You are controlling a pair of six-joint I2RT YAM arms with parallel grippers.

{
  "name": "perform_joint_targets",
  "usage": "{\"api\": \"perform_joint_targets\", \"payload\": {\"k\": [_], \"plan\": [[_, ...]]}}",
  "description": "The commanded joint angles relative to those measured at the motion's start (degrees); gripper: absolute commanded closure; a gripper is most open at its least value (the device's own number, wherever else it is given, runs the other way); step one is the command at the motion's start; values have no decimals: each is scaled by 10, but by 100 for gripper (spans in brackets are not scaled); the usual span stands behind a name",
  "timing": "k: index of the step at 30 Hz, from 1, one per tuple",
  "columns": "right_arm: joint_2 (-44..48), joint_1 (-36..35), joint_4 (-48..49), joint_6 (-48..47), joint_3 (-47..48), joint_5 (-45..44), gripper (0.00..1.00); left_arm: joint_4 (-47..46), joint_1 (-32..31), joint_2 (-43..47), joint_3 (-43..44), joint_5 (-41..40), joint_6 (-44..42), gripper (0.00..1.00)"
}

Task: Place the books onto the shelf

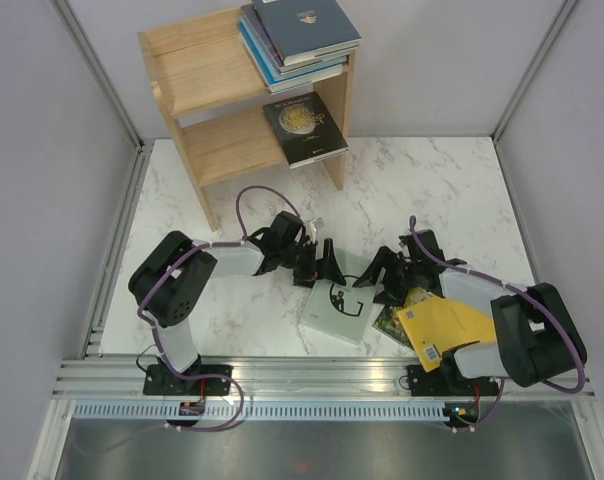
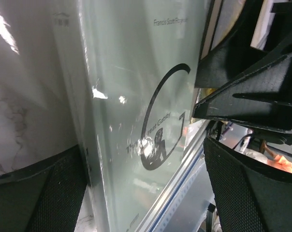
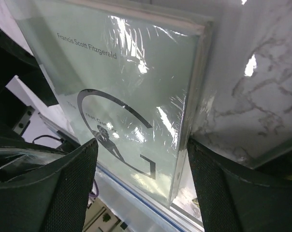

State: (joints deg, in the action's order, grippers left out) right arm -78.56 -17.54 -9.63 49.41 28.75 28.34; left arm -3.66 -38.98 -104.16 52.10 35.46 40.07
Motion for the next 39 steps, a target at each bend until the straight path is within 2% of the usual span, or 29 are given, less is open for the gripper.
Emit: {"api": "perform_joint_targets", "payload": {"k": [1,3,5,6,7,9,10,12,13,15,19,22,26,29,30,33,39], "plan": [[-59,-12,21,-18,-57,-58,20,-7,-15,-53,-51,7,18,4],[-72,-14,32,-13,-72,-52,20,-88,-14,-58,-69,48,48,5],[-82,-14,51,-7,-82,-49,20,-186,-17,-65,-88,136,125,8],[-92,-14,63,-5,-90,-45,21,-266,-23,-65,-98,176,151,9],[-96,-13,66,-3,-92,-44,21,-281,-26,-59,-99,184,177,13],[-97,-13,67,-2,-93,-43,22,-264,-31,-47,-96,182,177,21],[-93,-14,66,-2,-90,-43,22,-254,-32,-35,-96,178,167,35],[-85,-14,59,-3,-85,-45,22,-219,-31,-24,-93,160,150,51],[-81,-14,45,-5,-81,-48,22,-186,-31,-19,-92,152,134,73],[-64,-14,30,-12,-70,-51,22,-153,-31,-10,-89,126,121,95],[-12,-9,-53,-35,-39,-67,22,-68,-29,11,-81,88,105,98],[50,-5,-134,-54,5,-90,20,-41,-26,39,-74,71,107,98],[144,3,-213,-45,80,-95,10,-17,-15,90,-67,58,144,98],[184,4,-238,-5,107,-66,7,-30,-1,120,-63,36,234,98],[192,3,-244,28,109,-45,7,-40,0,127,-60,27,286,98],[228,4,-253,96,108,-11,6,-70,0,143,-39,1,374,98],[294,4,-258,193,90,14,5,-107,1,166,-29,-80,534,98]]}}
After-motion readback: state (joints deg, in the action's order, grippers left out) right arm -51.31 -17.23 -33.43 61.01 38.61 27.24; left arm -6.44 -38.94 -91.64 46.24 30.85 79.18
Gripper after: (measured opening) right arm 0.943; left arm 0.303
